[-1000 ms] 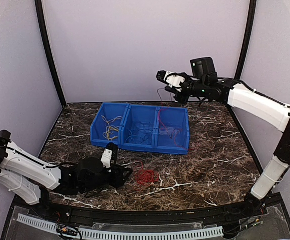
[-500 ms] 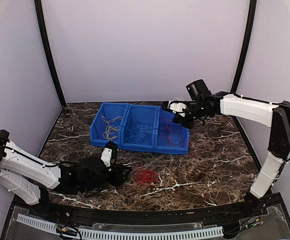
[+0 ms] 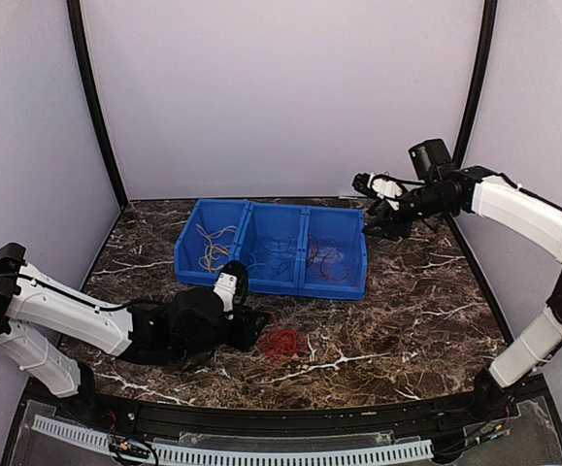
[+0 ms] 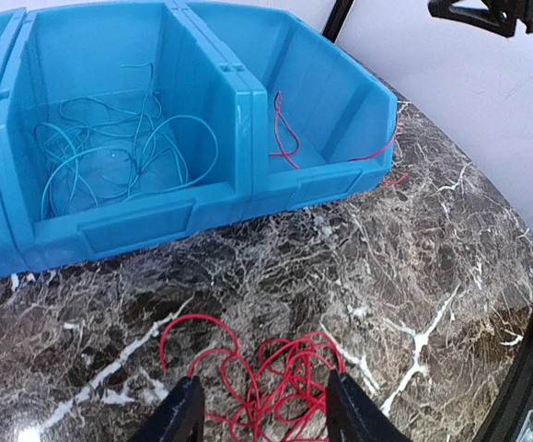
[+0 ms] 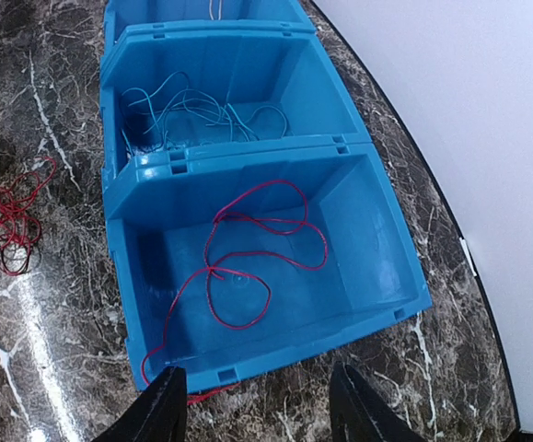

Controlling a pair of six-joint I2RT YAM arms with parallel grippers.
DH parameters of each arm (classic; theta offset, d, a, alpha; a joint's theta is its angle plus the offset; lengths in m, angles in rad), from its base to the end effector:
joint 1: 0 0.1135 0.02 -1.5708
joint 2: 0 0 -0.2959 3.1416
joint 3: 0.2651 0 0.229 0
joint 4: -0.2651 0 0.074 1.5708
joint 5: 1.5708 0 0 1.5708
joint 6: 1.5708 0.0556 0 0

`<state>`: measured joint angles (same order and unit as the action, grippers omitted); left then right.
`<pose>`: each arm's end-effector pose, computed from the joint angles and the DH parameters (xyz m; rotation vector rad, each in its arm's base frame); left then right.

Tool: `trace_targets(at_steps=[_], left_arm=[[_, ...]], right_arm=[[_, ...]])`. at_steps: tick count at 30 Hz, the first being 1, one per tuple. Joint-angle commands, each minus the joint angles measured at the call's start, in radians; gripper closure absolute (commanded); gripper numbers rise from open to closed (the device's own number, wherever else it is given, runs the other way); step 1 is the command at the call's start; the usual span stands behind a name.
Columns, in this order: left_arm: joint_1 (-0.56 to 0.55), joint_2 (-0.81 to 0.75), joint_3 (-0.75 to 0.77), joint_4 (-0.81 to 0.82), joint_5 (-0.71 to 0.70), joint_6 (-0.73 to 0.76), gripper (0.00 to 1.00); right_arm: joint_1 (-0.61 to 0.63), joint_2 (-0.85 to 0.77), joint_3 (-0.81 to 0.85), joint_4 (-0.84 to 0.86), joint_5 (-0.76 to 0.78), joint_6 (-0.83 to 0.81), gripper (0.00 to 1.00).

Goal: Untangle the cables

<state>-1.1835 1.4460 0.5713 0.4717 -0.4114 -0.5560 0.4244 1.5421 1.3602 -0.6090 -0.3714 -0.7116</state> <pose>0.1286 -0.2563 0.2270 0.3539 1.9816 -0.7385 0.2908 0.1535 0.3389 -1.3905 1.8480 0.2931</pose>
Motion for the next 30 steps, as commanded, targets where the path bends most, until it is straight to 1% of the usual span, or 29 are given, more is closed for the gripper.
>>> trace_targets(at_steps=[1,2,5,9,13,17,21,27,30], left_arm=[[0.031,0.041,0.102,-0.053,0.034,0.071,0.53],[0.034,0.046,0.112,-0.058,0.048,0.079,0.53],[0.044,0.062,0.153,-0.07,0.076,0.099,0.53],[0.053,0.06,0.193,-0.101,0.088,0.128,0.53],[0.061,0.046,0.202,-0.11,0.086,0.136,0.52],[0.065,0.041,0.204,-0.108,0.092,0.132,0.52],[0.065,0.037,0.199,-0.106,0.091,0.118,0.52],[0.066,0.037,0.185,-0.093,0.086,0.107,0.52],[0.067,0.039,0.185,-0.096,0.09,0.107,0.52]], right_arm=[[-0.124,-0.08,-0.139,-0.012,-0.179,-0.052,0.46],[-0.16,-0.087,-0.168,-0.002,-0.217,-0.055,0.47],[-0.218,-0.078,-0.223,0.024,-0.31,-0.046,0.47],[-0.232,-0.029,-0.263,0.065,-0.368,-0.032,0.48],[-0.232,0.035,-0.274,0.121,-0.349,-0.014,0.5],[-0.232,0.129,-0.249,0.128,-0.322,0.011,0.53],[-0.232,0.178,-0.256,0.162,-0.315,0.045,0.54],[-0.232,0.244,-0.246,0.225,-0.336,0.108,0.55],[-0.232,0.302,-0.218,0.222,-0.349,0.119,0.55]])
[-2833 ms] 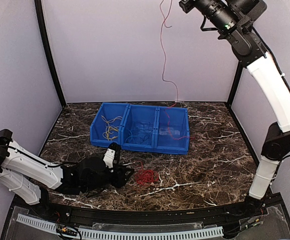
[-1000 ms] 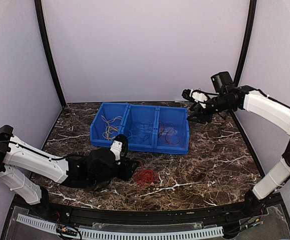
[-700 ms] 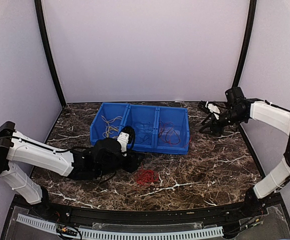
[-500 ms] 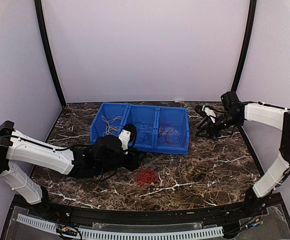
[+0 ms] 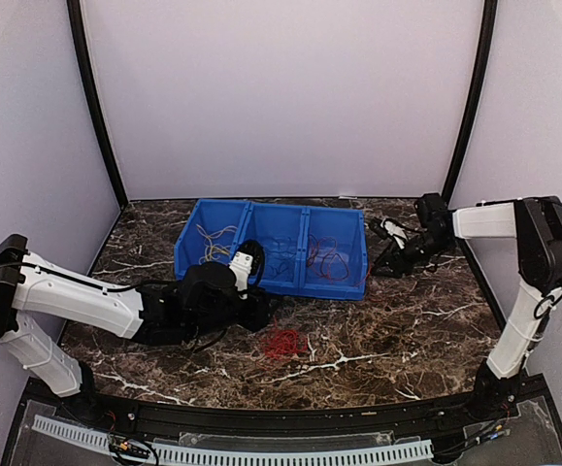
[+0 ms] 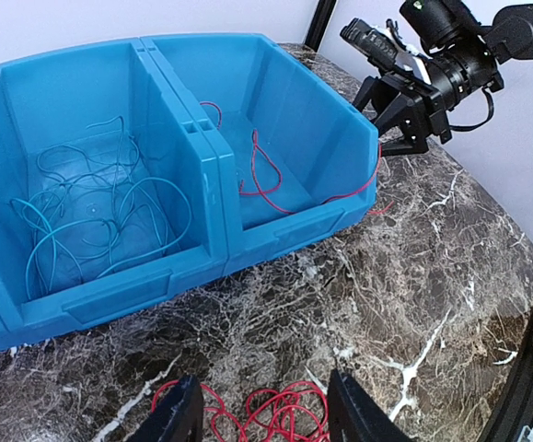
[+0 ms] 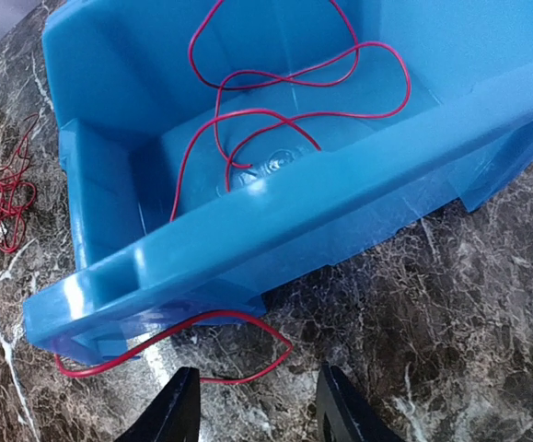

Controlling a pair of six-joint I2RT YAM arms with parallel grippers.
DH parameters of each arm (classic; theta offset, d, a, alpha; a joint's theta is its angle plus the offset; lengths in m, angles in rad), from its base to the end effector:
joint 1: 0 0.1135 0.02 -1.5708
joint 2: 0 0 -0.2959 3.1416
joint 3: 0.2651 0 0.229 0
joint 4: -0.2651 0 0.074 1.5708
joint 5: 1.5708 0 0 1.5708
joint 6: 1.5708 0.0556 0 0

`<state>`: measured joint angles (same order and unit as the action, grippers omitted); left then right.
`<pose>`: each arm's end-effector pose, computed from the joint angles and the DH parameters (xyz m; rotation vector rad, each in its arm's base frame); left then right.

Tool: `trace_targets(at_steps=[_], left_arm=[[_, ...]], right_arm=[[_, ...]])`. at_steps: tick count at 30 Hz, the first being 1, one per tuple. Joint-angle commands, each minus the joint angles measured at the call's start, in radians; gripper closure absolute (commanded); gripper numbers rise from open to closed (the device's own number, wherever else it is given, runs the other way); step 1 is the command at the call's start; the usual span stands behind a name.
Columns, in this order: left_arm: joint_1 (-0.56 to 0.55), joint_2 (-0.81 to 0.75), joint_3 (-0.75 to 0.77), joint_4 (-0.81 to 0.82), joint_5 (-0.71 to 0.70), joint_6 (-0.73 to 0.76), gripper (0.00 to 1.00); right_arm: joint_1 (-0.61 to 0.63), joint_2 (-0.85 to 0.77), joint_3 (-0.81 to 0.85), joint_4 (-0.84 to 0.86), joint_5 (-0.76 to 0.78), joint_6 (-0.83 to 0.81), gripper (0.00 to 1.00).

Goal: Untangle the cables

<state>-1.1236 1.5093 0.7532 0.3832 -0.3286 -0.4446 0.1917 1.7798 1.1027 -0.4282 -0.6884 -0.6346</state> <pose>0.1553 -0.2823 0.2547 0.4481 1.9415 -0.7220 0.3307 0.1002 0.2068 -1.1748 2.1612 0.7295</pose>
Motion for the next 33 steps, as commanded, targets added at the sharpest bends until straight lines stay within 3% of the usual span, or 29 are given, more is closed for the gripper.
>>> trace_targets(at_steps=[1,9,14,33], left_arm=[[0.007,-0.025,0.004,-0.012,0.007,-0.005,0.52],[0.006,-0.045,-0.021,-0.002,-0.009,-0.017,0.52],[0.007,-0.034,-0.017,0.002,-0.001,-0.022,0.52],[0.007,-0.033,-0.038,0.033,0.004,-0.039,0.52]], right_arm=[[0.0,0.088,0.05,0.032,-0.039,0.039,0.56],[0.0,0.147,0.072,0.03,-0.1,0.037,0.69],[0.001,0.162,0.064,0.058,-0.138,0.063,1.0],[-0.025,-0.155,-0.053,-0.026,-0.132,0.021,1.0]])
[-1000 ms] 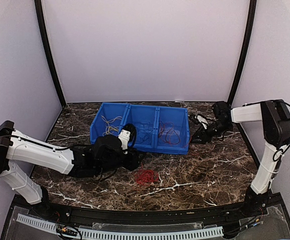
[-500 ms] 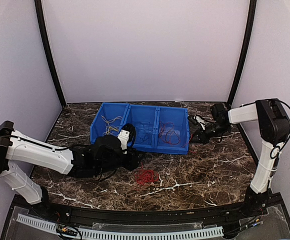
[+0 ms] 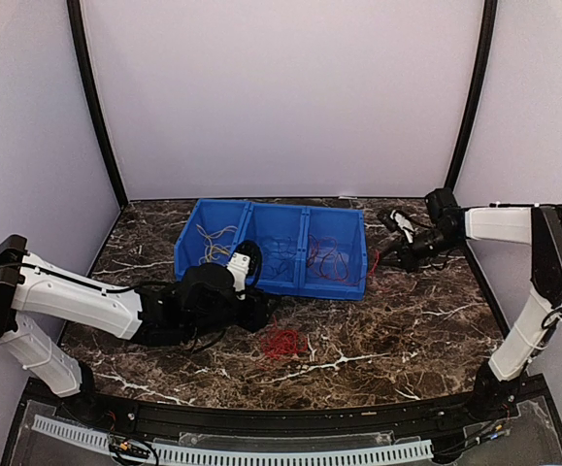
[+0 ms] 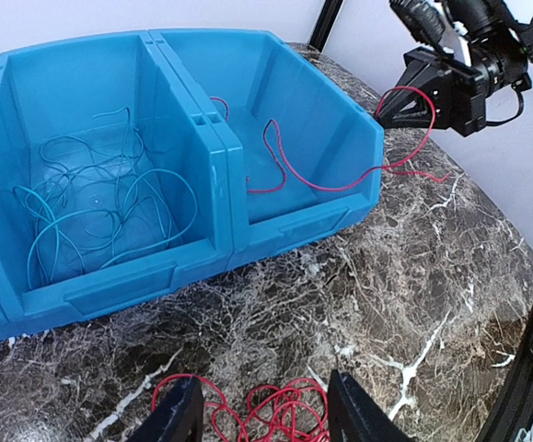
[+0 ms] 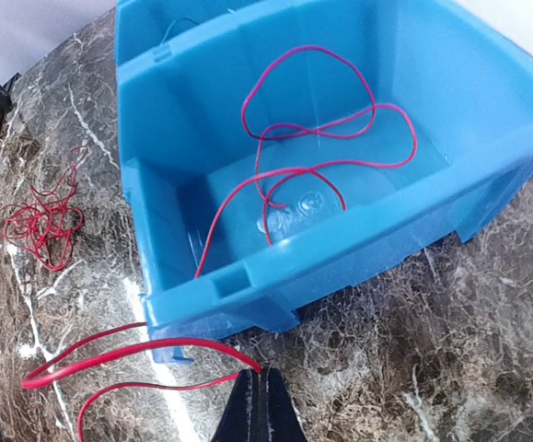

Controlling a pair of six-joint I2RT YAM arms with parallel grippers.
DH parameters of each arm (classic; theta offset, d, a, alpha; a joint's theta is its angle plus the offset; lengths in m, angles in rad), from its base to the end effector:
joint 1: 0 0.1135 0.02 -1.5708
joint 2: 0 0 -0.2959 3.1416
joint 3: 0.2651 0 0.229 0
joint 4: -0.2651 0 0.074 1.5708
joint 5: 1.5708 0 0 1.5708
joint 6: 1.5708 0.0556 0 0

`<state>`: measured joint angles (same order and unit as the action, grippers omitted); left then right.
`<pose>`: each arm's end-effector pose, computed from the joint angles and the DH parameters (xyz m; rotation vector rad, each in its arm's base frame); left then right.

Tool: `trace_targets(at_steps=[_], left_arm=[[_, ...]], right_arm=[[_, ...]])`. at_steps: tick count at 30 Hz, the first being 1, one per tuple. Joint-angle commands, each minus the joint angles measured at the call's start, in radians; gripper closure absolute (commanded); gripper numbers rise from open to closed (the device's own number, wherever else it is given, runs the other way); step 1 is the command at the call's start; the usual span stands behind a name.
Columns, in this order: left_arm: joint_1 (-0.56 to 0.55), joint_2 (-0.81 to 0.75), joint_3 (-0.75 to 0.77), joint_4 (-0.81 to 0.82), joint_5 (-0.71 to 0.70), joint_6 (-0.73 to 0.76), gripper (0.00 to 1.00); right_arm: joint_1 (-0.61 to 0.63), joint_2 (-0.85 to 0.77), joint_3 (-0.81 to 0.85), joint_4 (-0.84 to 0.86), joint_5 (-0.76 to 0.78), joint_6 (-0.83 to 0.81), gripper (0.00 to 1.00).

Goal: Untangle the cables

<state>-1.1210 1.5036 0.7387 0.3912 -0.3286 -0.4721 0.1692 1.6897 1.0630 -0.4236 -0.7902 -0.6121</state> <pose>0.1549 -0.2795 0.2528 0.4198 1.9518 -0.7374 0.3143 0.0938 0.2282 -1.1370 2.0752 0.8193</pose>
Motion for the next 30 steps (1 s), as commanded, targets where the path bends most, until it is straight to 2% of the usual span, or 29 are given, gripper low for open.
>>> trace_targets(at_steps=[1,8,13,17,20,24,28,30], left_arm=[[0.004,-0.026,-0.026,0.03,0.005,-0.013,0.52],[0.004,-0.024,-0.041,0.059,0.009,-0.026,0.53],[0.004,-0.05,-0.072,0.069,0.004,-0.05,0.52],[0.004,-0.094,-0.123,0.081,-0.005,-0.079,0.52],[0.004,-0.144,-0.159,0.083,-0.02,-0.092,0.53],[0.004,-0.205,-0.223,0.084,-0.05,-0.103,0.53],[0.004,-0.233,-0.25,0.09,-0.066,-0.104,0.52],[0.004,-0.233,-0.253,0.085,-0.062,-0.102,0.52]], right_arm=[[0.0,-0.079,-0.011,-0.036,-0.036,0.007,1.0],[0.083,-0.109,0.101,-0.023,-0.005,0.109,1.0],[0.152,-0.005,0.234,0.015,0.047,0.202,1.0],[0.186,0.103,0.359,-0.01,0.18,0.235,1.0],[0.191,0.128,0.401,-0.023,0.265,0.263,0.88],[0.191,0.055,0.362,-0.009,0.311,0.26,0.73],[0.191,-0.038,0.302,-0.022,0.355,0.221,0.69],[0.193,-0.107,0.255,-0.029,0.321,0.197,0.68]])
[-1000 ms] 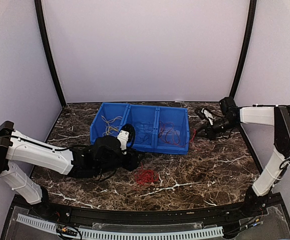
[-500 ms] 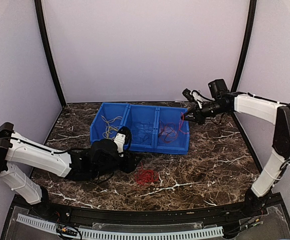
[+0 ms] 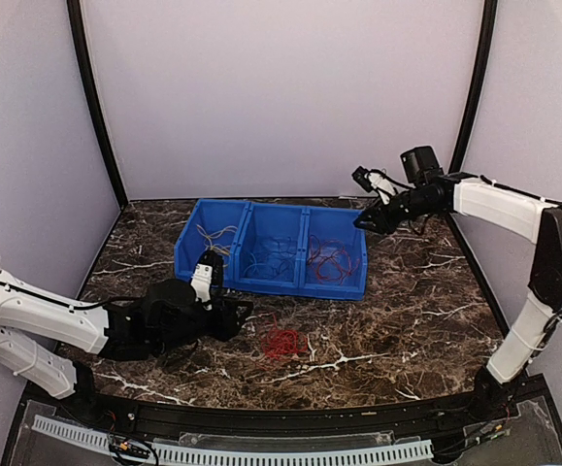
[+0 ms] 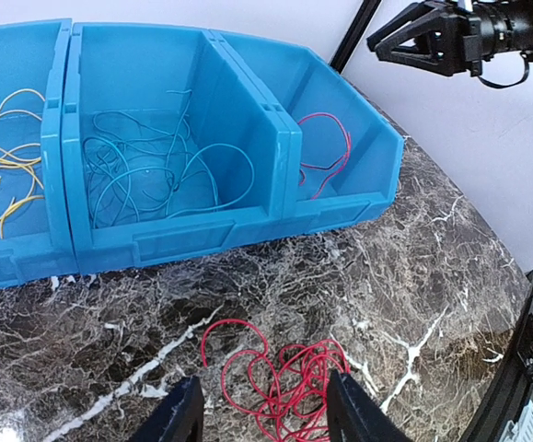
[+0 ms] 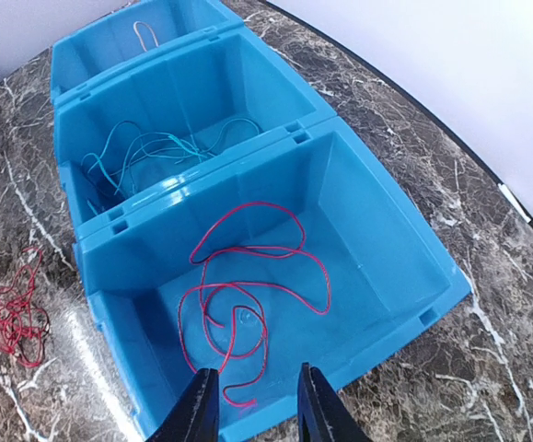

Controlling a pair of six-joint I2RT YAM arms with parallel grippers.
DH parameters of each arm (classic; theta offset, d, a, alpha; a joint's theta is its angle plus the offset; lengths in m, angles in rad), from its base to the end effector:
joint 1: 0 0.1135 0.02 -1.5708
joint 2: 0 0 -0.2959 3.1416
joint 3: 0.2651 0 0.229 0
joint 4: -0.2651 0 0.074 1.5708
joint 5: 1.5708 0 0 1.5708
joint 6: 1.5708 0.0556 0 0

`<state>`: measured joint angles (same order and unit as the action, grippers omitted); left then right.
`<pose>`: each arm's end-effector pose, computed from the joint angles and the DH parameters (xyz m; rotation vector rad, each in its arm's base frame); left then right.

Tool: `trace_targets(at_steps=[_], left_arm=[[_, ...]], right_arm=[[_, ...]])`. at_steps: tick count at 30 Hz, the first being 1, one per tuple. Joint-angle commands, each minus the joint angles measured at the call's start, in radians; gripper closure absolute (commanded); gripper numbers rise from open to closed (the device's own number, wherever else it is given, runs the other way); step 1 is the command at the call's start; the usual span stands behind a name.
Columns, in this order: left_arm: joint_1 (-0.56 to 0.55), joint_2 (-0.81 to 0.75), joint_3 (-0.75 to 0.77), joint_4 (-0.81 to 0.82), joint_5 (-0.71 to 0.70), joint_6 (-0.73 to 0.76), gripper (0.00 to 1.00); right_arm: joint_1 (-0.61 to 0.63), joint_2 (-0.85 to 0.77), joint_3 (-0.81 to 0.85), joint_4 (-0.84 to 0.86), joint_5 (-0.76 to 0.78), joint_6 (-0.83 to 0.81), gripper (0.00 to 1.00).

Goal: Untangle the cables

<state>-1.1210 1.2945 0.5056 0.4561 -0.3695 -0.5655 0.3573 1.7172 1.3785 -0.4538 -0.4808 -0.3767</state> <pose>0.1296 -0.2223 0.2425 0.2841 1.9402 -0.7926 0.3452 0.1563 0.3016 -1.0433 2.0683 0.5558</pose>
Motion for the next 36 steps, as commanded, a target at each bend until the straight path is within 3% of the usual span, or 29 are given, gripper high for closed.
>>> trace_targets(at_steps=[1,9,16,24,29,36], left_arm=[[0.004,-0.021,-0.02,0.015,-0.022,-0.009,0.52],[0.004,-0.001,-0.068,0.009,-0.035,-0.056,0.52],[0.007,0.071,-0.087,0.028,-0.042,-0.053,0.49],[0.159,0.239,-0.066,0.201,0.271,-0.108,0.49],[0.187,0.367,-0.011,0.317,0.442,-0.119,0.49],[0.189,0.486,0.062,0.364,0.459,-0.128,0.53]], right_arm=[[0.009,-0.169,-0.089,0.008,-0.003,-0.046,0.68],[0.121,-0.312,-0.244,-0.054,-0.078,-0.192,0.6],[0.271,-0.302,-0.32,-0.042,-0.066,-0.26,0.6],[0.319,-0.256,-0.469,0.099,-0.12,-0.248,0.61],[0.319,-0.311,-0.533,0.141,-0.1,-0.252,0.6],[0.318,-0.313,-0.558,0.158,-0.073,-0.261,0.6]])
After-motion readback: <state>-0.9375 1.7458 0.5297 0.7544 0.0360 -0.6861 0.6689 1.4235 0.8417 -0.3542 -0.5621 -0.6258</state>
